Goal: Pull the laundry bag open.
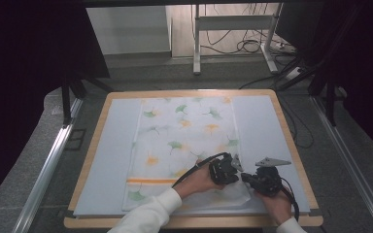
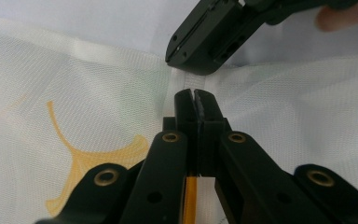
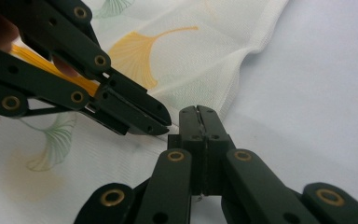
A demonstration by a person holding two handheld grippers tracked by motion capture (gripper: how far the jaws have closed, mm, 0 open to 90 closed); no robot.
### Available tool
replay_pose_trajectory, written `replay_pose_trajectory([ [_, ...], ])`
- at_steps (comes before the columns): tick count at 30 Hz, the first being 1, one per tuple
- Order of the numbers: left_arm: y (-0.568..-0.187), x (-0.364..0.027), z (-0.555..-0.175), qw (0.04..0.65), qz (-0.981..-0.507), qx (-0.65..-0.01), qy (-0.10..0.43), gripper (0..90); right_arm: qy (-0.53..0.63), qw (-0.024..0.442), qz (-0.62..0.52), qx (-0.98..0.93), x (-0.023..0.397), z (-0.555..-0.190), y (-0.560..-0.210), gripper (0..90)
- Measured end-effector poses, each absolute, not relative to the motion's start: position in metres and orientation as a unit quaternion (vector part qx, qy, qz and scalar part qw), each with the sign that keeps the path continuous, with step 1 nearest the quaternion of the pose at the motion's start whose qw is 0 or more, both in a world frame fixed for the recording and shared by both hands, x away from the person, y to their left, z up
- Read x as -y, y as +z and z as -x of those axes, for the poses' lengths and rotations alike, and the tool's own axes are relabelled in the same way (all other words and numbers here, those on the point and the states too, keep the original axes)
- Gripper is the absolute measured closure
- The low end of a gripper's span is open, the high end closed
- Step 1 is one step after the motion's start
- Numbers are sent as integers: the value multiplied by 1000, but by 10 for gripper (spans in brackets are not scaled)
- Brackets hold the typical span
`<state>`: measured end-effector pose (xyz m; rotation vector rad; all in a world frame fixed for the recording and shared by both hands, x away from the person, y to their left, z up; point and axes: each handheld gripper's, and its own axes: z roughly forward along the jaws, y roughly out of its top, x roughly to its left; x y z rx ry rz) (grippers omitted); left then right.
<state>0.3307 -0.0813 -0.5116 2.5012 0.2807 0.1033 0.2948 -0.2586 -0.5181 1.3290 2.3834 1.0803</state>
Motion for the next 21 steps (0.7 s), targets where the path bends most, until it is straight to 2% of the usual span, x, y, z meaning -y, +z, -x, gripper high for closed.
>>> replay_pose_trajectory([
  [21,-509,72,-329,298,-946,-119,40,900,356,108,-436,-820,255,-294,-521,900],
])
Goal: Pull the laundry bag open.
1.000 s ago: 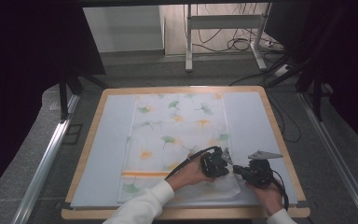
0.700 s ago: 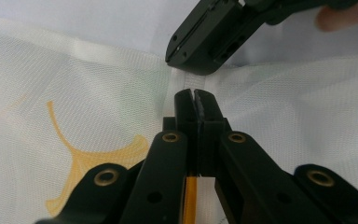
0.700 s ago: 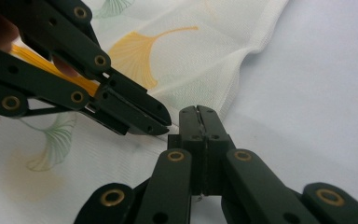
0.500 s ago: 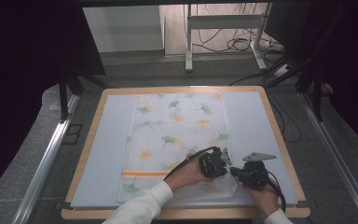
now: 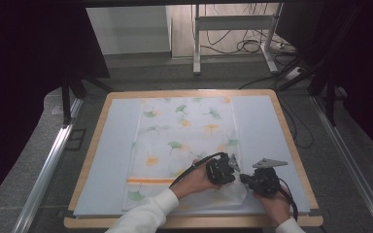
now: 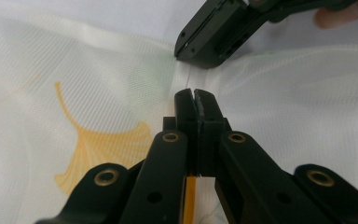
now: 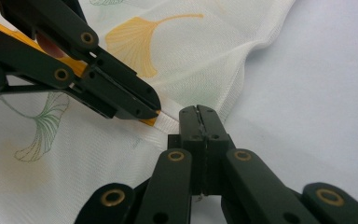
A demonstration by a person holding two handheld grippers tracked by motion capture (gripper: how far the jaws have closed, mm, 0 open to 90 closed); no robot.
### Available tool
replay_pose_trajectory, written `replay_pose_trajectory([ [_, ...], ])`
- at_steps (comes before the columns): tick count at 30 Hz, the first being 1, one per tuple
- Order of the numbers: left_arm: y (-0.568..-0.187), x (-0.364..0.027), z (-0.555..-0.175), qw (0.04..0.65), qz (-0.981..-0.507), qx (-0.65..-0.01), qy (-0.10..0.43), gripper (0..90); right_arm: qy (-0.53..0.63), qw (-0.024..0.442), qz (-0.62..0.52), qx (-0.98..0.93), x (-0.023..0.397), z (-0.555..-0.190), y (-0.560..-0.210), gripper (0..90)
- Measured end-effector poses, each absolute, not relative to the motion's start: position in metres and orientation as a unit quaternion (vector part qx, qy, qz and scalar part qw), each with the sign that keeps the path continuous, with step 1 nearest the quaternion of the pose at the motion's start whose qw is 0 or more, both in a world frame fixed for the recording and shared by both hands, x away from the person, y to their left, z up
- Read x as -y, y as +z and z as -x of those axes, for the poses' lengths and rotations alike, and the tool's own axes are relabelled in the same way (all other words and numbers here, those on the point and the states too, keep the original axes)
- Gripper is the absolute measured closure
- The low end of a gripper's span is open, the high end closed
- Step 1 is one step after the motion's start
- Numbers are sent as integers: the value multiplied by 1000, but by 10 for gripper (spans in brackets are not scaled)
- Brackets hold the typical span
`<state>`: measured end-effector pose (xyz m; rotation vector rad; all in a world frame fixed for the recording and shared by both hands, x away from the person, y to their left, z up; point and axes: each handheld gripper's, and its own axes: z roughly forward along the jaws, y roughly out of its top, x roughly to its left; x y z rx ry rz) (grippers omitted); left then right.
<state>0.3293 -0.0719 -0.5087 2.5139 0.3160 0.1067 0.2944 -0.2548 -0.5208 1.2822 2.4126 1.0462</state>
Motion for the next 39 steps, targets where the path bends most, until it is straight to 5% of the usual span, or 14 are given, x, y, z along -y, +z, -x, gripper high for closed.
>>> replay_pose_trajectory([
  [39,-510,5,-326,290,-942,-164,43,900,355,108,-425,-826,255,-295,-521,900],
])
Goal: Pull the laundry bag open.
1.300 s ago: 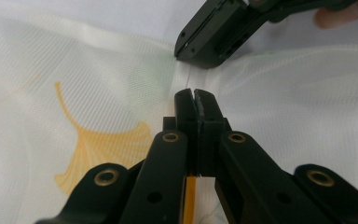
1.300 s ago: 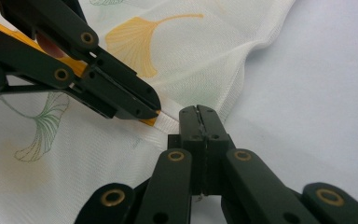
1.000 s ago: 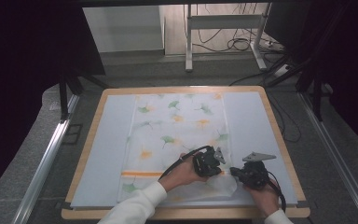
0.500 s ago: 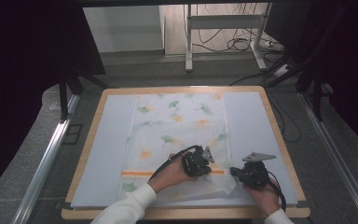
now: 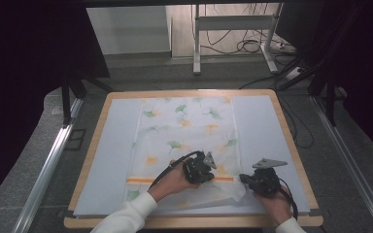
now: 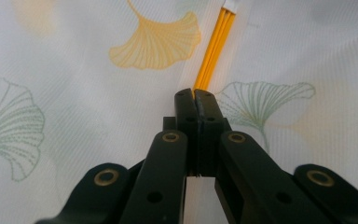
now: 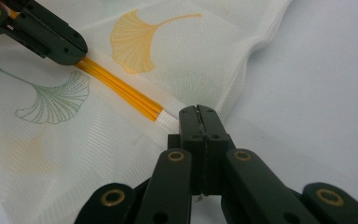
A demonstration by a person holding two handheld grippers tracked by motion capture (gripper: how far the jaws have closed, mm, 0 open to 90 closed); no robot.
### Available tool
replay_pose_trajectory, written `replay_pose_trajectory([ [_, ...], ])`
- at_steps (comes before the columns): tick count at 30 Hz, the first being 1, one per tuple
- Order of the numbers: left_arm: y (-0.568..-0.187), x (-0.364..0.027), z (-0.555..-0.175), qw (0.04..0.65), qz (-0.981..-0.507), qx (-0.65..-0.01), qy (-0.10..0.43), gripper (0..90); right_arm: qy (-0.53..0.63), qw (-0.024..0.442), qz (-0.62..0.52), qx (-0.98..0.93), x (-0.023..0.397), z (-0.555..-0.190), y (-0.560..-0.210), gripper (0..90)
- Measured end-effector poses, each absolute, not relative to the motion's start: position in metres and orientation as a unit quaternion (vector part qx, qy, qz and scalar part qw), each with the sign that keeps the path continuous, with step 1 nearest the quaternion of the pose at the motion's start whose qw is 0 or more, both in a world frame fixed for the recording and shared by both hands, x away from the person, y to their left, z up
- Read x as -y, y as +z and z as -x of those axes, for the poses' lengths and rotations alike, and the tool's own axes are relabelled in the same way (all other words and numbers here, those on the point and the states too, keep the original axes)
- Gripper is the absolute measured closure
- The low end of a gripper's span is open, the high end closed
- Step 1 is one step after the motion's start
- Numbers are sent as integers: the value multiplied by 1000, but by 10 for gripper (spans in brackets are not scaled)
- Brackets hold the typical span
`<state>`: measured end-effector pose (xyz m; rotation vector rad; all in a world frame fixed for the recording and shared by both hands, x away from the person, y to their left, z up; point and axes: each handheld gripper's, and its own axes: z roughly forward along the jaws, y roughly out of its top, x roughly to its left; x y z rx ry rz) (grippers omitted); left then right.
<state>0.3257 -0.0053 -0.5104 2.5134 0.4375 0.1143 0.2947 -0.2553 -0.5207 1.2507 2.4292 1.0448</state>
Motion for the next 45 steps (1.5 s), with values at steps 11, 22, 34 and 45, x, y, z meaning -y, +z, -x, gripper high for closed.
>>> replay_pose_trajectory([
  [11,-511,-10,-325,290,-939,-178,44,900,353,112,-422,-828,254,-294,-520,900],
  [22,-511,-21,-324,285,-939,-186,44,900,354,109,-421,-828,255,-295,-521,900],
  [34,-511,-33,-322,283,-938,-195,46,900,354,108,-420,-828,255,-295,-521,900],
  [45,-511,-48,-321,277,-938,-203,49,900,355,109,-420,-828,255,-295,-521,900],
])
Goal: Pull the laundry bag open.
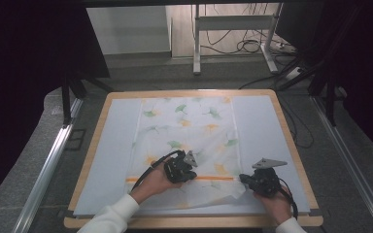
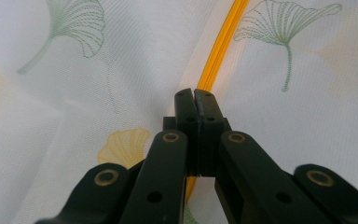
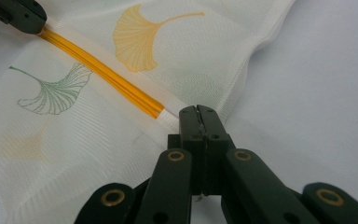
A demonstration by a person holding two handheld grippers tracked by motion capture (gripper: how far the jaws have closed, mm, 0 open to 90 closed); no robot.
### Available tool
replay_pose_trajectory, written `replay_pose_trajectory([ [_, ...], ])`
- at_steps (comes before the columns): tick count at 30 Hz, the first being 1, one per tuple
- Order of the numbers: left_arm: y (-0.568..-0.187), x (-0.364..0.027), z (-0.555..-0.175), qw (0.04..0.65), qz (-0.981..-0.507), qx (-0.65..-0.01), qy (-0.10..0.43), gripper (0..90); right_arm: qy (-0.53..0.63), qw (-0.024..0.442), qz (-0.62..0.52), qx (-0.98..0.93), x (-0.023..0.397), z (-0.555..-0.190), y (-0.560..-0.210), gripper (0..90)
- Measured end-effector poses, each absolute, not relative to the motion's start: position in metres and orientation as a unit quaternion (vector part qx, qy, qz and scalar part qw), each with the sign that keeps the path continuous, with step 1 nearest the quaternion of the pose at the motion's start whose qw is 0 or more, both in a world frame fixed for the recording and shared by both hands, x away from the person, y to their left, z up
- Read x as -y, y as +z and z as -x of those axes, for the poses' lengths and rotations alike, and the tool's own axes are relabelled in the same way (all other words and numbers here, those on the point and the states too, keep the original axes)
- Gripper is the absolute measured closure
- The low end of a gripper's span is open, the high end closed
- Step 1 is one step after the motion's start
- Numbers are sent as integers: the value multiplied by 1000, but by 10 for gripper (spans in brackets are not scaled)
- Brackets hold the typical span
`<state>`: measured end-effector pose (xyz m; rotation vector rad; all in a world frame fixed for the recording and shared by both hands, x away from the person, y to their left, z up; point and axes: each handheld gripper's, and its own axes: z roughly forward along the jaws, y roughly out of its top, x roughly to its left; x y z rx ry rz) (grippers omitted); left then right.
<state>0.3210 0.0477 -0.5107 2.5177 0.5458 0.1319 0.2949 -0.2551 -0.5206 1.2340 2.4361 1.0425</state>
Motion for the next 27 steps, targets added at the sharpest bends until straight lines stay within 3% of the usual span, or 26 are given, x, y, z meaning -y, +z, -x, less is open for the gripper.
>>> replay_pose_trajectory([
  [27,-514,-91,-311,281,-929,-233,57,900,353,111,-417,-831,255,-295,-520,900],
])
